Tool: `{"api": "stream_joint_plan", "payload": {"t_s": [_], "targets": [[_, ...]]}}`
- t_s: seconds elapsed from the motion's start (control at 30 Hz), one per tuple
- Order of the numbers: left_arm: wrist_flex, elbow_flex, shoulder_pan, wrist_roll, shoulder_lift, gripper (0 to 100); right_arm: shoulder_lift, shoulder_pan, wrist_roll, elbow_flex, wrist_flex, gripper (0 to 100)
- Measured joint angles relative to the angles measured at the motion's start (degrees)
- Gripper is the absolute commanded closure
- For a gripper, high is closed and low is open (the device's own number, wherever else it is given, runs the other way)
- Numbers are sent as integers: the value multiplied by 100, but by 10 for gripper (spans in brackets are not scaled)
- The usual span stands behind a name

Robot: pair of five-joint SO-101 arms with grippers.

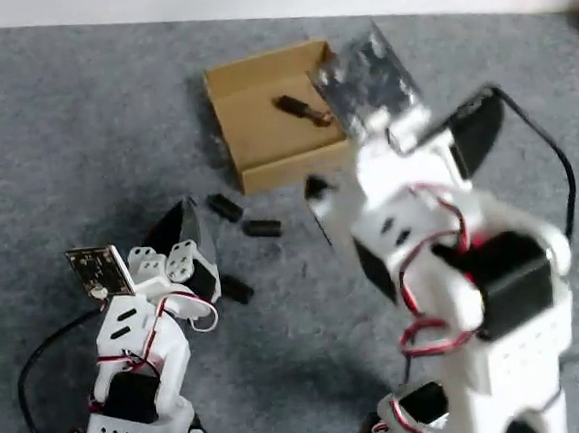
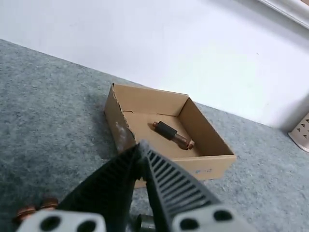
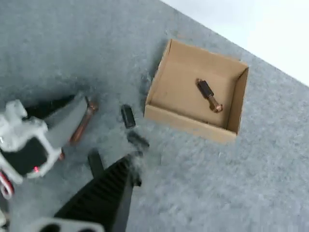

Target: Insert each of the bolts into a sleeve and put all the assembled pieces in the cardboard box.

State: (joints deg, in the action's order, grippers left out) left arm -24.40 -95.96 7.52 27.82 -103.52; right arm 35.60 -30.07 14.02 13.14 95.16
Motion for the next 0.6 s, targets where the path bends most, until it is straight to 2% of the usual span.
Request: {"api": "stream_joint_plan", "payload": {"t_s": [0.13,0.37,0.47,0.6], "targets": [[0,0,-132,0,0,990,993,-18,642,-2453,-914,321],[0,0,-132,0,0,989,1714,158,730,-6497,-3323,321],[0,0,-141,-255,0,989,1723,123,730,-7130,-3938,321],[0,18,-193,-369,0,989,1741,-141,747,-7244,-4264,321]]}}
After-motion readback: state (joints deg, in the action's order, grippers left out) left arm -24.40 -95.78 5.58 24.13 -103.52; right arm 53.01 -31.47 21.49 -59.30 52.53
